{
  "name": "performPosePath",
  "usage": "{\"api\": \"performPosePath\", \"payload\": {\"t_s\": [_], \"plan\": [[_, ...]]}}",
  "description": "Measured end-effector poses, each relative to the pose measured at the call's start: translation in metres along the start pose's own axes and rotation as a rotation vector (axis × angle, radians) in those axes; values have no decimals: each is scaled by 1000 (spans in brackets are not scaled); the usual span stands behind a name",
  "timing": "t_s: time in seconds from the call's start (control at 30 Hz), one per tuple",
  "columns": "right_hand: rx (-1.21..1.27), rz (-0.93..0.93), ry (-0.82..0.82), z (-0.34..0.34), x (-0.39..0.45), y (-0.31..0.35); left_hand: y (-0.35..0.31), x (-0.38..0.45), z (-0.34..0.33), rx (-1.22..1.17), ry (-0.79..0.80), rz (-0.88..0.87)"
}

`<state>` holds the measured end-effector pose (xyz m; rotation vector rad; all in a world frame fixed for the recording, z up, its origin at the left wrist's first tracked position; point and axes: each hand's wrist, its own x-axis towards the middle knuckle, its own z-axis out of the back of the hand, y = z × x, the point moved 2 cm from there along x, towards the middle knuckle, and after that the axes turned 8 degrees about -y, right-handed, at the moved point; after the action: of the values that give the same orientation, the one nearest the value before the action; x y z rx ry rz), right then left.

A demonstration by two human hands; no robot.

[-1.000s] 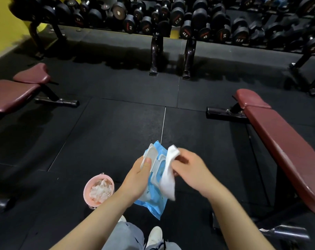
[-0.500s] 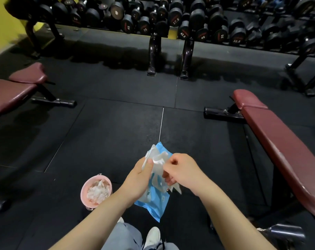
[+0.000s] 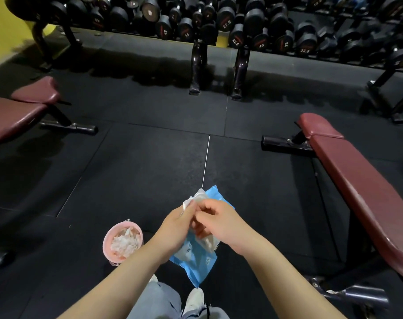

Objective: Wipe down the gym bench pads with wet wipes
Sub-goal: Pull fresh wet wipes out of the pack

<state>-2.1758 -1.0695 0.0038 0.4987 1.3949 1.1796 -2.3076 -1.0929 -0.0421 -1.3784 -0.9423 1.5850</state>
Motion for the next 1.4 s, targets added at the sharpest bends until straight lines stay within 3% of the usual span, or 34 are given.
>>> {"api": "performPosePath", "payload": {"t_s": [0.23, 0.4, 0.57, 0.7, 0.87, 1.17, 1.27, 1.4], "plan": [[226, -13, -119, 39, 0, 2, 11, 1, 15, -55, -73, 113], [110, 3, -229, 56, 9, -7, 15, 2, 16, -12, -36, 103], [240, -41, -227, 50, 12, -6, 15, 0, 11, -24, -23, 91], [113, -2, -226, 46, 8, -6, 14, 1, 9, -37, -28, 91], [-219, 150, -89, 32, 0, -9, 12, 4, 8, -32, -47, 57], [19, 5, -110, 36, 7, -18, 10, 2, 15, 4, 57, 85], [-39, 46, -120, 45, 8, -16, 9, 1, 17, 6, 58, 88], [-293, 242, -58, 45, 5, -11, 7, 3, 18, 40, 39, 79]]}}
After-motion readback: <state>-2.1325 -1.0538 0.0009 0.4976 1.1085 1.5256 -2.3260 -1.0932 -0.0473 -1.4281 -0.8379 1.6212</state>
